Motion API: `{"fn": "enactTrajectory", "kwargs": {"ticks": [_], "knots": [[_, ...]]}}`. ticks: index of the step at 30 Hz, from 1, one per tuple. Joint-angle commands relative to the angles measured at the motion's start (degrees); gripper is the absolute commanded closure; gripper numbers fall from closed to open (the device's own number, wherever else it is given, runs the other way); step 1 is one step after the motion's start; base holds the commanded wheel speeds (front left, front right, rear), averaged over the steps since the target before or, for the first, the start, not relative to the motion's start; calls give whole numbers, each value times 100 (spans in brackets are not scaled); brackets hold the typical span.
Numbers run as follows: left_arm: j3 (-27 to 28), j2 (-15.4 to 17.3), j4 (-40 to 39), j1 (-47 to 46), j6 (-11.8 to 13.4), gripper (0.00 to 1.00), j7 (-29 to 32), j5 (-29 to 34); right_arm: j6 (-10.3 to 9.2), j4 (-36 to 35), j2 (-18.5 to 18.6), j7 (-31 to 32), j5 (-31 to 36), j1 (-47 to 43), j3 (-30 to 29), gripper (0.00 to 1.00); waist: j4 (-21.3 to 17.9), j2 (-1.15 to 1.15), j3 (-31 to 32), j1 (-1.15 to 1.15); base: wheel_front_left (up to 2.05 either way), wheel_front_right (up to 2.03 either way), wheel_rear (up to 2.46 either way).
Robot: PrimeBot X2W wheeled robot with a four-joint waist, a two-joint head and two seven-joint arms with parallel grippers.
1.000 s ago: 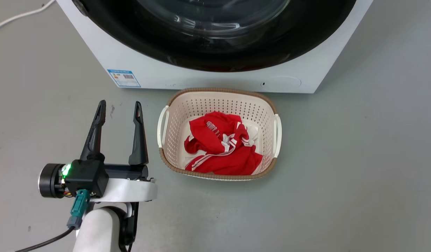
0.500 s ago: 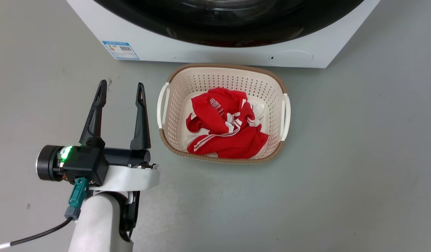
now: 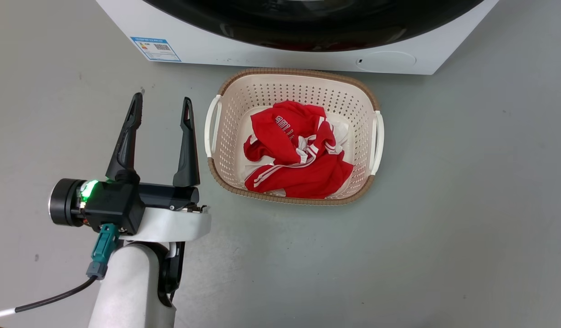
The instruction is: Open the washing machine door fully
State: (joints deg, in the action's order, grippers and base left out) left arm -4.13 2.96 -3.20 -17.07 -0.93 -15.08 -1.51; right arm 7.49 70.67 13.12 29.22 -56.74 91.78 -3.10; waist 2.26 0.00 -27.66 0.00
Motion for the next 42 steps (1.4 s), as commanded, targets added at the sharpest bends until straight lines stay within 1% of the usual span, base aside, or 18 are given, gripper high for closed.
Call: {"fn": "enactTrajectory", "kwargs": {"ticks": [1,5,12,22,34,39,42], "knots": [[-6,-8,13,-89,22,0,-13,21,0,29,-108,162,-39,5,19,100,-12,0,12,0,0,0,0],[-1,-9,50,-63,32,0,-14,13,1,-103,-120,646,-162,-189,28,100,-55,0,100,0,0,0,0],[-1,-8,129,33,38,0,-14,-20,-1,-542,-107,1654,-460,-740,52,100,-109,0,374,0,0,0,0],[25,-9,325,422,21,0,-13,-7,0,-1103,-360,2846,-851,-1802,113,100,-203,0,1114,0,0,0,0],[-108,-9,476,937,-1,0,-13,-55,0,-2010,-897,3792,-1215,-3243,430,100,-222,0,1883,0,0,0,0],[-179,-8,522,1083,37,0,-13,-97,0,-2442,-1014,4009,-1499,-3768,639,100,-199,0,2071,0,0,0,0],[-200,-8,542,1122,39,0,-13,-117,0,-2708,-1034,4028,-1707,-4043,853,100,-169,0,2141,0,0,0,0]]}}
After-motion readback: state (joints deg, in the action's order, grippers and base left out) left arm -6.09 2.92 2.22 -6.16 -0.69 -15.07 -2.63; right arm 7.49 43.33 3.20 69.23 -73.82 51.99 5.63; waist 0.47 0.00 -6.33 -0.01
